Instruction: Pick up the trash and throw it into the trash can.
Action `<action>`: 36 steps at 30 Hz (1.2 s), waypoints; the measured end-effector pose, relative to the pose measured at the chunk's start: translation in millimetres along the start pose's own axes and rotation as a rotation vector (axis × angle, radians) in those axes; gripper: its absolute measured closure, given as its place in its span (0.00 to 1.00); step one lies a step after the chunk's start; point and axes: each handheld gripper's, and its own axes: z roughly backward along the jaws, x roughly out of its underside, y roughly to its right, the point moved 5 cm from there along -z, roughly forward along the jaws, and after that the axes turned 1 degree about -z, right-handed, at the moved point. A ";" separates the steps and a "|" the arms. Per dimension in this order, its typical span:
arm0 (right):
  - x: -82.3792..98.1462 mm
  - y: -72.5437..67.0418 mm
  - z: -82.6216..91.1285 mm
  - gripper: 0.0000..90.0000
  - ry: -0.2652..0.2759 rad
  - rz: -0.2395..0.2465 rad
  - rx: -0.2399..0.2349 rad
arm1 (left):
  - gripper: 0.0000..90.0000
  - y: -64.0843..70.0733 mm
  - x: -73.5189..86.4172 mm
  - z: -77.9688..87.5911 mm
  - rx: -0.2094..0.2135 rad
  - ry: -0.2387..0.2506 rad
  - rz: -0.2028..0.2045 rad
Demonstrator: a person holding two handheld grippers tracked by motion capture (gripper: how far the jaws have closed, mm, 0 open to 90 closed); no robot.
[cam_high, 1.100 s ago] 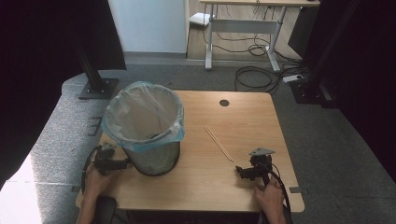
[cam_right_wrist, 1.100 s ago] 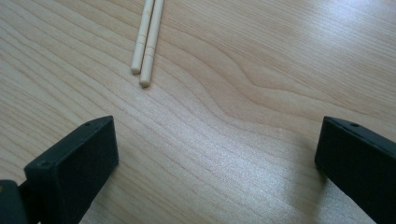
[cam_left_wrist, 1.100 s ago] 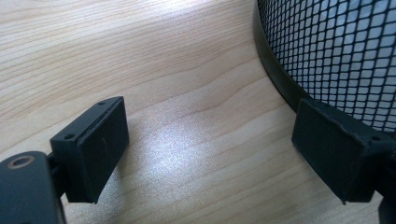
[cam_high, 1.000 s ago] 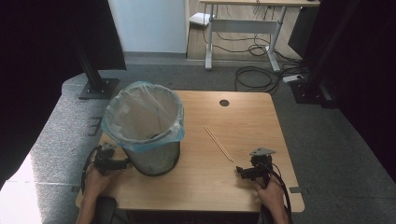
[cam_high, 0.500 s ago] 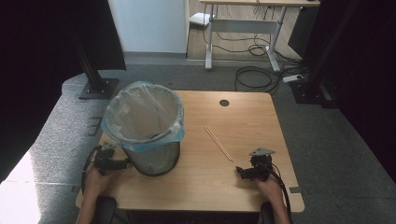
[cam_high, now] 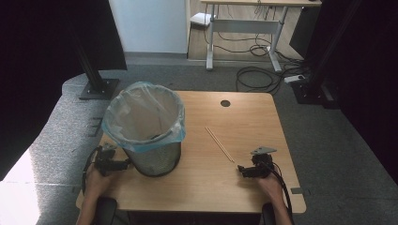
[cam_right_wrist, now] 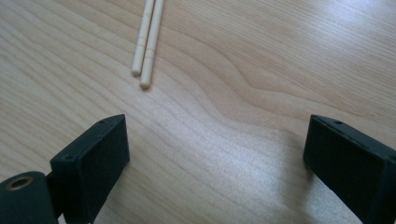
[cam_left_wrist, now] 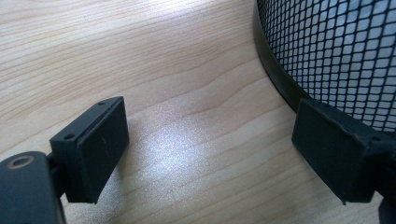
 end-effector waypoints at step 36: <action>-67.8 -25.0 -44.7 0.72 -0.067 0.045 -0.060 | 0.12 -0.2 -0.2 -0.2 0.001 0.001 0.000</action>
